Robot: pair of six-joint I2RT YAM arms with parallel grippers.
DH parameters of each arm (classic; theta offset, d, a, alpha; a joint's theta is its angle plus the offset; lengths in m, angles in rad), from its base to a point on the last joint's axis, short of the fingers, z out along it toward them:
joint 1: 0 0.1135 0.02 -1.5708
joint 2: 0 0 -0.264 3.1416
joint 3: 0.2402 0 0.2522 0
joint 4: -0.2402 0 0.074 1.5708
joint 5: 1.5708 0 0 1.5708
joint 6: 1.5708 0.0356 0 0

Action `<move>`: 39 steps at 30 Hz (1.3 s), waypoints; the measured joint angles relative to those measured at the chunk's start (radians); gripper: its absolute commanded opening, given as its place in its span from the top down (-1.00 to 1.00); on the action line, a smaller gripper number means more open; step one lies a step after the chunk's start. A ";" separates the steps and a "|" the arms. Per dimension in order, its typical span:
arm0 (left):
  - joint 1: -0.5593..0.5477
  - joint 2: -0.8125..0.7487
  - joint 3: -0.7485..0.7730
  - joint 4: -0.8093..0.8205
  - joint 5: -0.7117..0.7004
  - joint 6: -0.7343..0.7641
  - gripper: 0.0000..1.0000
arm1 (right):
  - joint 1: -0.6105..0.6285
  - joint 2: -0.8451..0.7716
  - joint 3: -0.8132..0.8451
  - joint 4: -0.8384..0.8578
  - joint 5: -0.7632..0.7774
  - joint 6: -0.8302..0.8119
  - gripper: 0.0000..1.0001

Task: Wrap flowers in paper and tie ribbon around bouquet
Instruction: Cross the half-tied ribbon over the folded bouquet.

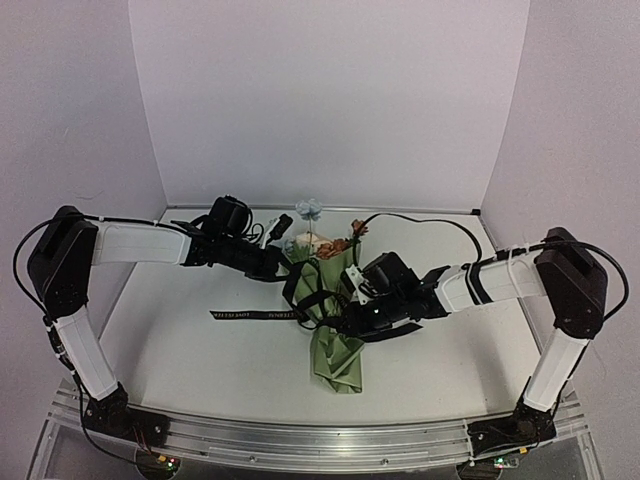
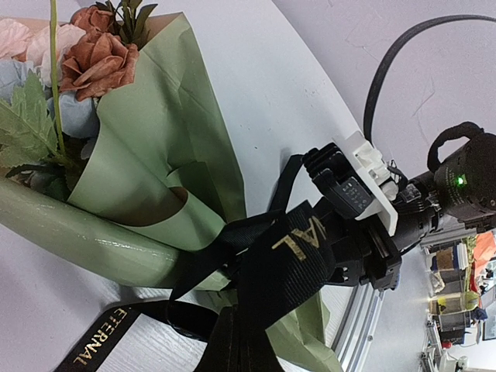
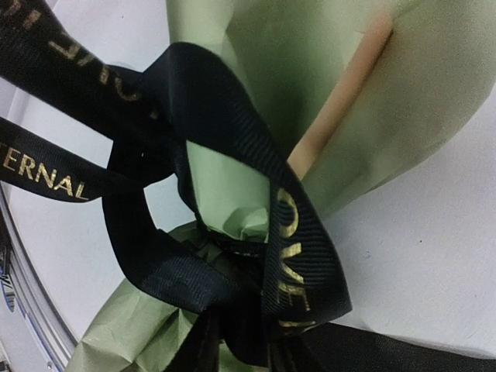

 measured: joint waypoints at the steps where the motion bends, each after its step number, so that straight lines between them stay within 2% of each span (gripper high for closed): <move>1: 0.000 0.000 0.000 0.000 0.000 0.000 1.00 | 0.000 0.000 0.000 -0.002 0.000 0.003 0.69; 10: 0.005 0.000 0.000 0.000 -0.002 -0.001 1.00 | 0.001 -0.015 0.002 -0.014 0.007 0.017 0.65; 14: 0.009 0.000 0.000 0.000 -0.003 -0.002 1.00 | 0.001 -0.045 0.002 -0.023 0.015 0.028 0.70; 24: 0.014 0.000 0.000 0.000 -0.003 -0.003 1.00 | 0.001 -0.066 0.000 -0.029 0.020 0.085 1.00; 26: 0.017 0.000 0.000 0.000 -0.004 -0.003 1.00 | 0.001 -0.081 -0.006 -0.039 0.031 0.091 1.00; 34: 0.037 0.000 0.000 -0.002 -0.015 -0.005 1.00 | 0.001 -0.247 -0.039 -0.246 0.197 0.043 1.00; 39: 0.041 0.000 -0.013 -0.001 -0.016 -0.012 1.00 | 0.001 -0.284 -0.090 -0.360 0.300 0.014 1.00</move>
